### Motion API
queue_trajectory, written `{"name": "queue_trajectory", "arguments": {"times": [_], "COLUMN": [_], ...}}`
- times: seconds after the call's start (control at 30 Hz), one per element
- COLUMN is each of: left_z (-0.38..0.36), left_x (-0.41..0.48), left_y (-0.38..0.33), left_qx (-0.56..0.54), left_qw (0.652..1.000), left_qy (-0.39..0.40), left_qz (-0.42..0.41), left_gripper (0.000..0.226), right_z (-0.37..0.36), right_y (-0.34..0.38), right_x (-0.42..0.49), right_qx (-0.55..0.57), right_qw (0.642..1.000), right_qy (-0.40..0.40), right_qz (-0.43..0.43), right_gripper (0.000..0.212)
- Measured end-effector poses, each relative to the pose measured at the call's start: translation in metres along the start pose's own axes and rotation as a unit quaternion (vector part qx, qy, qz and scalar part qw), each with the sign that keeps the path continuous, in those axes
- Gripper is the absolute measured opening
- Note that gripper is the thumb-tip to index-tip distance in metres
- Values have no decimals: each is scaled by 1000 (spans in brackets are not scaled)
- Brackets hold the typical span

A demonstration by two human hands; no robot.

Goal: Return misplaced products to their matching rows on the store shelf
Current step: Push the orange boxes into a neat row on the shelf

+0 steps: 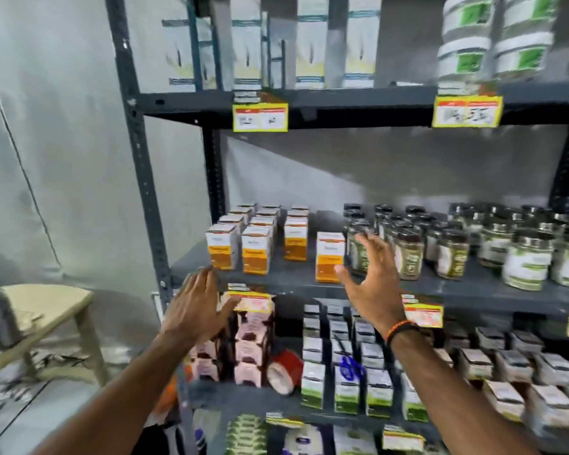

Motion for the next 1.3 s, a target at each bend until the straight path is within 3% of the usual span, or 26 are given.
{"name": "queue_trajectory", "arguments": {"times": [0.3,0.9,1.1,1.2,1.3], "left_z": [-48,-67,-72,-74,-74], "left_x": [23,31,31,31,31], "left_y": [56,72,70,71,73], "left_qx": [0,52,43,41,41], "left_qw": [999,998,998,998,998], "left_qy": [32,19,7,5,3], "left_qz": [-10,-43,-34,-38,-40], "left_gripper": [96,93,95,97,97], "right_z": [-55,-124,-123,-128,-131], "right_y": [-3,3,-3,-6,-5], "right_x": [26,31,23,20,19], "right_qx": [-65,-26,13,-16,-22], "right_qw": [996,997,989,987,985], "right_qy": [10,37,39,53,54], "right_qz": [-62,-65,-139,-154,-160], "right_gripper": [75,82,122,115,91]}}
Point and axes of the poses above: each hand's wrist, its own x-axis towards the middle knuckle, its own z-axis out of the back of the hand, y = z × x, the point moved 3 cm from there along x, towards the middle knuckle, and after that the axes turned 12 degrees about x, right-handed, at the moved point
